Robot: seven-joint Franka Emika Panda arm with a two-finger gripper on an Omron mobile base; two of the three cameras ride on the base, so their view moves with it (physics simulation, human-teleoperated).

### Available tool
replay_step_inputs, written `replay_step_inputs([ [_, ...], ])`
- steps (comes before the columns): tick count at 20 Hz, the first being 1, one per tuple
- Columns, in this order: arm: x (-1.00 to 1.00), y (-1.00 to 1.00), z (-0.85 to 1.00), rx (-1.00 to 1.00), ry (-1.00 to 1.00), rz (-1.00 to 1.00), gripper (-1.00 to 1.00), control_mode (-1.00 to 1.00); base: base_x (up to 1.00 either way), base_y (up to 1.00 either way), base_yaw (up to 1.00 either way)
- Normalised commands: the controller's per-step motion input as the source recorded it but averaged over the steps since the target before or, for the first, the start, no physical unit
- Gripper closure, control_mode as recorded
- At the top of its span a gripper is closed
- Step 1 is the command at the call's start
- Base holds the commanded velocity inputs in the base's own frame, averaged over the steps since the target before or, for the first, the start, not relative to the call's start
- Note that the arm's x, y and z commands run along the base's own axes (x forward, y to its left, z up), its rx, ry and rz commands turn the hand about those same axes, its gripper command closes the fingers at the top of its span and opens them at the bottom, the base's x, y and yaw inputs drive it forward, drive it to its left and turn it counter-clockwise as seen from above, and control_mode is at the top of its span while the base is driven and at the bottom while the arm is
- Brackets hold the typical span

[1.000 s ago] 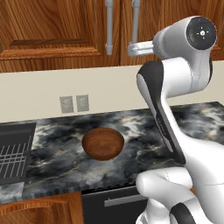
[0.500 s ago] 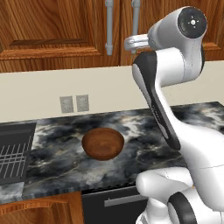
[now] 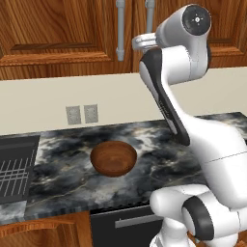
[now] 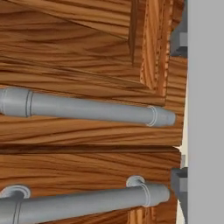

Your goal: Open the cabinet. Pick the peach and orange from the cabinet and place them into the bowl. Then close the cabinet.

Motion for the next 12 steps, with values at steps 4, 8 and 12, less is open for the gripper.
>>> replay_step_inputs([
  [4, 0.51, 0.0, 0.0, 0.0, 0.0, 0.0, -1.0, -1.0, 0.0, 0.0, 0.0],
  [8, 0.49, 0.0, 0.0, 0.0, 0.0, 0.0, -1.0, -1.0, 0.0, 0.0, 0.0],
  [12, 0.45, 0.0, 0.0, 0.0, 0.0, 0.0, -1.0, -1.0, 0.0, 0.0, 0.0],
])
